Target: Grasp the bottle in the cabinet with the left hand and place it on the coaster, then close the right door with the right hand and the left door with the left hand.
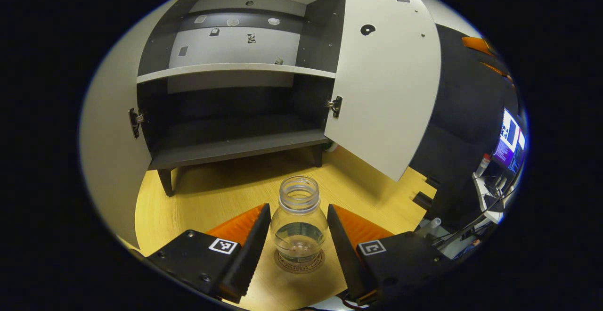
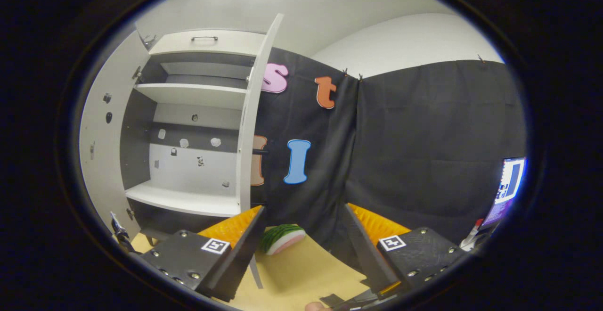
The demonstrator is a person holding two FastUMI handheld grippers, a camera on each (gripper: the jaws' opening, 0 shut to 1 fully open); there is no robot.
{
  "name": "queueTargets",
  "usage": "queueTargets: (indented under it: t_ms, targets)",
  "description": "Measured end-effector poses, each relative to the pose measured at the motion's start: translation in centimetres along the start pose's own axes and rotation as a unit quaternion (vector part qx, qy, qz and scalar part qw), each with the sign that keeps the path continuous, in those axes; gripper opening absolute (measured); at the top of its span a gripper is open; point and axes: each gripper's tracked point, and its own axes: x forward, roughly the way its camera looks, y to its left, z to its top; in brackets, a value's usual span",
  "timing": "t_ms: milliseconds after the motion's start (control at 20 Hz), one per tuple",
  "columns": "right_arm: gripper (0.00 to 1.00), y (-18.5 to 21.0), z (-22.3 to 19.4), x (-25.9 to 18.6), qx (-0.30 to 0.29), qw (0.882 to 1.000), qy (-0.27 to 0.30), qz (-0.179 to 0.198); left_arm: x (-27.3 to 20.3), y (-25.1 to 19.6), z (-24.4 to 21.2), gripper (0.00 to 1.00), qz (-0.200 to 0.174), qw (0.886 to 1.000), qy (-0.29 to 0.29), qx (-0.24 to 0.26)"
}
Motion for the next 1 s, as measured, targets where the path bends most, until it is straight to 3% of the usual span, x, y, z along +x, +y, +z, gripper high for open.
queueTargets:
  t_ms: [50, 450, 700, 1000]
  targets:
    - [1.0, 0.0, -0.1, 0.0, 0.002, 1.0, 0.001, 0.0, -0.1, -0.1, 0.1, 0.78, 0.0, 1.0, 0.001, 0.003]
    - [0.99, -0.8, -1.0, -0.2, 0.018, 1.0, 0.012, -0.007, -0.8, -0.7, 0.5, 0.78, -0.007, 1.0, 0.014, 0.013]
    - [0.99, -1.1, -1.3, 0.0, 0.026, 0.999, 0.018, -0.007, -1.6, -1.4, 2.5, 0.9, -0.014, 1.0, -0.003, 0.016]
    - [0.99, -1.1, -0.8, 0.5, 0.031, 0.999, 0.012, 0.0, -3.9, -1.8, 8.7, 0.9, -0.007, 0.998, -0.063, 0.02]
